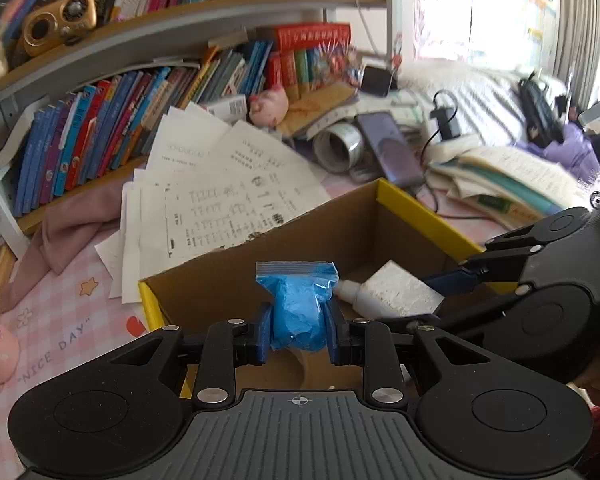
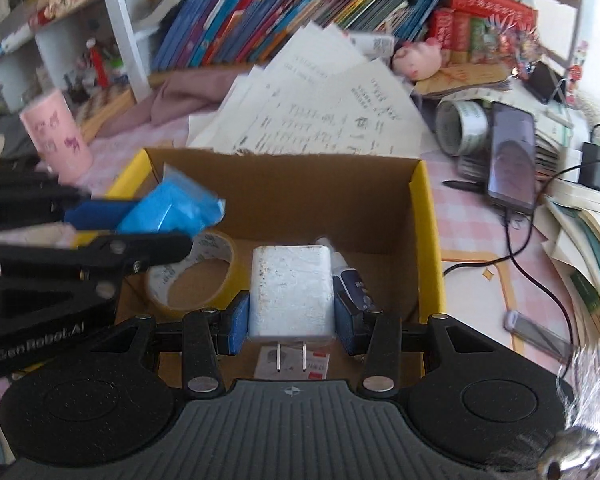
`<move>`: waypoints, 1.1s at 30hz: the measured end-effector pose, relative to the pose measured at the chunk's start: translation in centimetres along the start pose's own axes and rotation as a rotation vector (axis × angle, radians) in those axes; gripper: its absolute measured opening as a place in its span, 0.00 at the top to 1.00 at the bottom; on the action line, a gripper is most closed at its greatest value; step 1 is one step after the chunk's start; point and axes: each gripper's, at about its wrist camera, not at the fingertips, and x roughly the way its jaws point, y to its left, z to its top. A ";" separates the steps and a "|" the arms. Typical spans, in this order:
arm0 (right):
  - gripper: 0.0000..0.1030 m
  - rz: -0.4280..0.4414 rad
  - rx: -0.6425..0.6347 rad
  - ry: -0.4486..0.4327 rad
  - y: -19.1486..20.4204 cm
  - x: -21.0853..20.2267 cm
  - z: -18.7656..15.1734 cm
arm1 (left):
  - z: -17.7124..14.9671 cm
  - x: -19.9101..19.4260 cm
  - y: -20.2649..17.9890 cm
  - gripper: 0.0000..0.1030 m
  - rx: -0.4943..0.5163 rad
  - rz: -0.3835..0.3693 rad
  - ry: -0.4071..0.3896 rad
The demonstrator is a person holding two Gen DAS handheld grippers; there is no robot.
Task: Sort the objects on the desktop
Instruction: 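Lower both held items into the yellow box and open both grippers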
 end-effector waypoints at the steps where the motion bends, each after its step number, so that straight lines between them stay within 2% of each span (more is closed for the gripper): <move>1: 0.60 0.008 -0.005 0.010 -0.1 0.4 0.1 | 0.2 0.5 0.0 0.76 0.002 0.008 0.016; 11: 0.60 0.065 -0.069 0.101 -0.7 3.2 1.0 | 0.6 4.4 0.5 0.76 -0.032 0.019 0.125; 18: 0.60 0.090 -0.079 0.120 -0.6 3.4 1.2 | 0.9 5.1 0.4 0.75 -0.047 0.003 0.137; 24: 0.59 0.086 -0.073 0.099 -0.8 3.2 1.3 | 0.9 4.6 0.7 0.70 -0.074 0.010 0.116; 26: 0.53 0.085 -0.076 0.083 -0.7 2.9 1.2 | 0.8 4.1 0.7 0.62 -0.085 0.024 0.098; 28: 0.52 0.088 -0.073 0.070 -0.8 2.7 1.2 | 0.7 3.3 0.8 0.51 -0.096 0.045 0.077; 33: 0.49 0.082 -0.050 0.025 -0.7 1.8 1.1 | 0.3 0.5 1.0 0.47 -0.131 0.067 0.005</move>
